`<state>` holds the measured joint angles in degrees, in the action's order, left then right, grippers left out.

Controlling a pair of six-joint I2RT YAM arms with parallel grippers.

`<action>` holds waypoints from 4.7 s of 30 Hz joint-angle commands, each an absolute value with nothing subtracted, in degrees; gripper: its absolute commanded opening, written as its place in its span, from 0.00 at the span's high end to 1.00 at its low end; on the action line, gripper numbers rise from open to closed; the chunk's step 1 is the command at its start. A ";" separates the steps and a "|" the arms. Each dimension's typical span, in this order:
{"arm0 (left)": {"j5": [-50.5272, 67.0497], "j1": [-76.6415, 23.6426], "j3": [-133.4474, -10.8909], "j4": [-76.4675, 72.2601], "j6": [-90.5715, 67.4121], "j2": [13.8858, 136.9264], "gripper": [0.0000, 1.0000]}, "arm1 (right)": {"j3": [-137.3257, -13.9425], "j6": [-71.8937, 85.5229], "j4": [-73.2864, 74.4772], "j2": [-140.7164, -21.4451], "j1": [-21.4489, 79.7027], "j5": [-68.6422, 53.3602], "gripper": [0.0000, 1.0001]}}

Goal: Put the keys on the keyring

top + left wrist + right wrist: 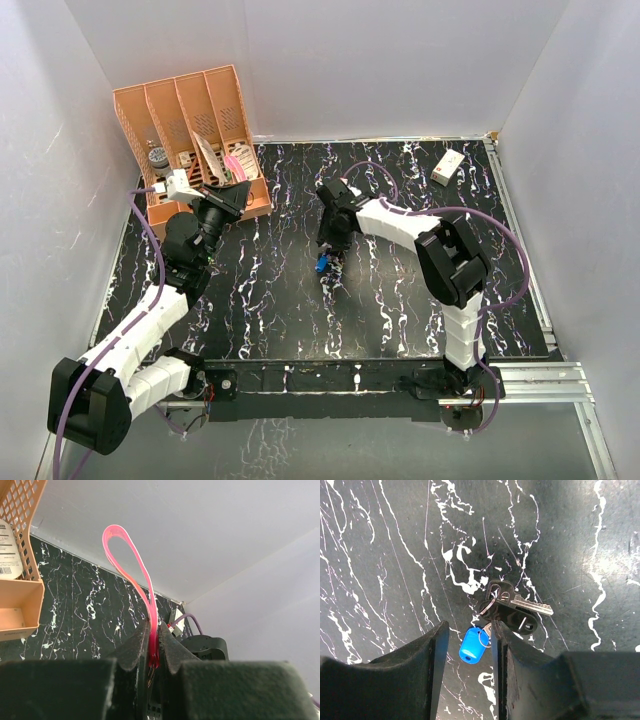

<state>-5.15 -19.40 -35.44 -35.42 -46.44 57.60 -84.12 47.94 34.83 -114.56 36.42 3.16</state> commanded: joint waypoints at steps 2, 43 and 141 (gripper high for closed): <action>-5.19 -19.24 -35.13 -36.12 -45.45 56.12 1.00 | -83.85 48.44 31.79 -114.67 35.31 4.76 0.63; -5.10 -19.21 -35.39 -36.36 -44.65 57.04 1.00 | -84.64 48.34 31.25 -116.56 33.84 3.58 0.90; -20.24 -33.93 -57.79 -28.03 -39.55 74.03 1.00 | -59.49 47.63 -44.10 -87.80 30.47 -33.20 1.00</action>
<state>-20.21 -33.61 -55.66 -25.67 -38.70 74.04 -56.18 46.61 -42.02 -87.64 29.63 -32.95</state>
